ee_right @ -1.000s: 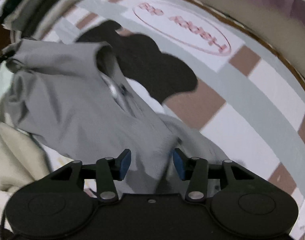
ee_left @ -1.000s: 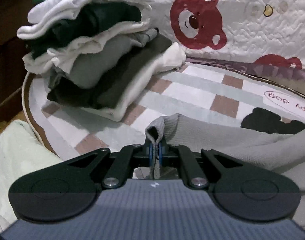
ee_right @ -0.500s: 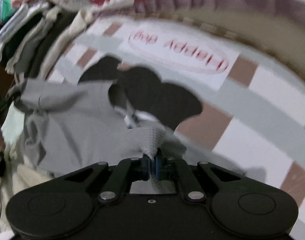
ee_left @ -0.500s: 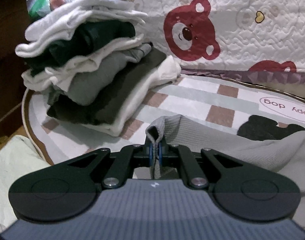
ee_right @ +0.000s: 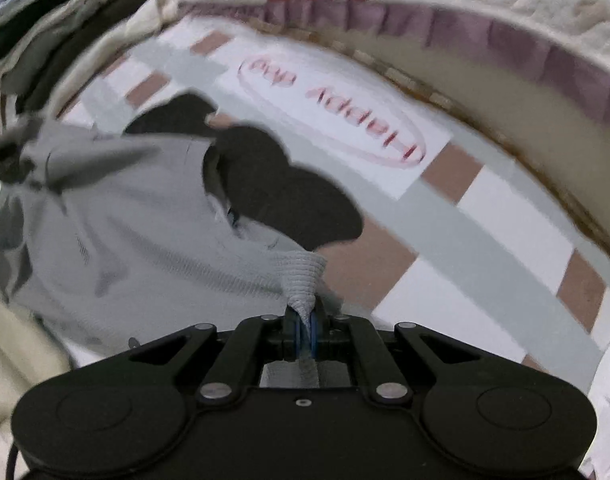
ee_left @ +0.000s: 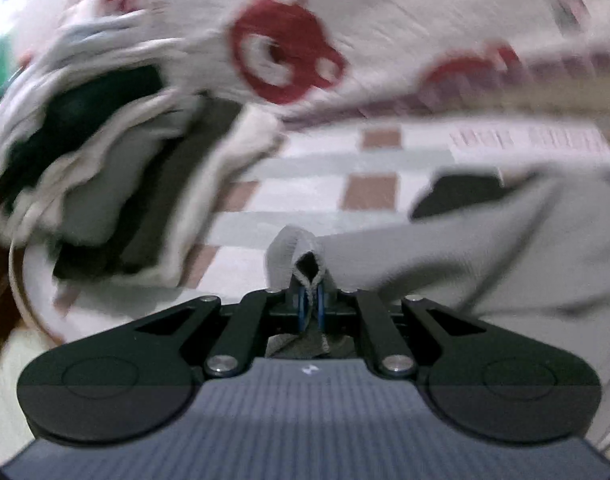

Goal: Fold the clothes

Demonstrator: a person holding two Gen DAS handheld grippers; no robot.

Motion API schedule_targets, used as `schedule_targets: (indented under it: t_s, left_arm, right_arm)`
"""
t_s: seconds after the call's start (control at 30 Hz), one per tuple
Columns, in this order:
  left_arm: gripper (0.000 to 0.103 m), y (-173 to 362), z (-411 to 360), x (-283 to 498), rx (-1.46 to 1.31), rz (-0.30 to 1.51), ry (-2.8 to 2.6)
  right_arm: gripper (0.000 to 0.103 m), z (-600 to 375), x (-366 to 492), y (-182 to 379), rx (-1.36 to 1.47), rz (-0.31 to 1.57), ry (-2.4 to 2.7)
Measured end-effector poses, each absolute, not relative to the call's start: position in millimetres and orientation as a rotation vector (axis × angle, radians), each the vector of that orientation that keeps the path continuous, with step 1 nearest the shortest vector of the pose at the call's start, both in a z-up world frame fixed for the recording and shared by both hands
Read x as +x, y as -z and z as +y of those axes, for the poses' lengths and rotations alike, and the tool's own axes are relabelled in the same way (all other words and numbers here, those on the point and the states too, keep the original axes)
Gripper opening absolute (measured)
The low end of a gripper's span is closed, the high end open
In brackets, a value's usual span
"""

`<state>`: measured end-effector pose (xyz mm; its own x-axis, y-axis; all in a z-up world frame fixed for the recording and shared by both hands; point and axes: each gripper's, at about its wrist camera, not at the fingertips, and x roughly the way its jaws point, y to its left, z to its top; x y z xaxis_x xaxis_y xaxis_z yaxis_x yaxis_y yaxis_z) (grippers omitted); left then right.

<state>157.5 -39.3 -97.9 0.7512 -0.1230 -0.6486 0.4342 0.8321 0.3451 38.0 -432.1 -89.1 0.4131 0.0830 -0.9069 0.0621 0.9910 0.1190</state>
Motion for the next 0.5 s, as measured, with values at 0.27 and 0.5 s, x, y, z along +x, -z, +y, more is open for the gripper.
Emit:
schedule_targets:
  t_s: [0.27, 0.5]
  left_arm:
    - [0.003, 1.5, -69.9, 275.7, 0.653, 0.383, 0.263]
    - [0.012, -1.0, -65.0, 343.3, 0.508, 0.293, -0.051]
  right_arm:
    - [0.005, -438.6, 83.3, 49.5, 0.038, 0.870, 0.204]
    - [0.014, -453.5, 132.6, 63.3, 0.010, 0.574, 0.262]
